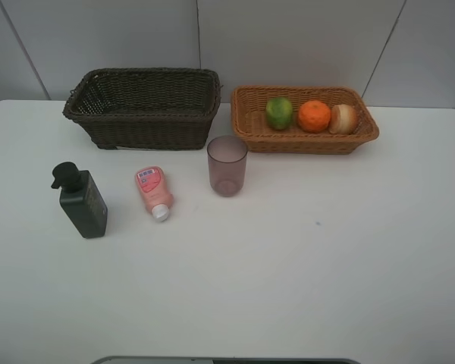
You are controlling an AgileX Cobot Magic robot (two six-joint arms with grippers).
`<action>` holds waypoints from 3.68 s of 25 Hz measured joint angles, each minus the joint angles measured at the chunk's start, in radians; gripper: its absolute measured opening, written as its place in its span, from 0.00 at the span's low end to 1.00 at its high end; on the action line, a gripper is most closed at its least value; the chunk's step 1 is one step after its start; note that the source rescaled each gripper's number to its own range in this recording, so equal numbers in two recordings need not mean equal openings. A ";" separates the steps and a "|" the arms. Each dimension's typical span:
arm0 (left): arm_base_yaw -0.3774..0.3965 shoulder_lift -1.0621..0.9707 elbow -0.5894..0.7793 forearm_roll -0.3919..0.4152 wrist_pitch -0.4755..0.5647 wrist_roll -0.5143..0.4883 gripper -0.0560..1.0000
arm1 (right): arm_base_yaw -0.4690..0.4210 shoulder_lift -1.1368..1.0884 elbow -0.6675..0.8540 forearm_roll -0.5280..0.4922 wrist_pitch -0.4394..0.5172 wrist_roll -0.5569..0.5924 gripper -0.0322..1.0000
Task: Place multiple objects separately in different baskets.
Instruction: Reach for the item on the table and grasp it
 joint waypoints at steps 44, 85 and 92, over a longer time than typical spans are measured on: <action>0.000 0.000 0.000 0.000 0.000 0.000 1.00 | -0.089 0.000 0.000 0.021 0.000 -0.003 1.00; -0.245 1.223 -0.429 0.021 -0.175 -0.144 1.00 | -0.089 0.000 0.000 0.021 -0.001 -0.002 1.00; -0.296 1.404 -0.442 0.026 -0.185 -0.179 1.00 | -0.089 0.000 0.001 0.021 -0.001 -0.002 1.00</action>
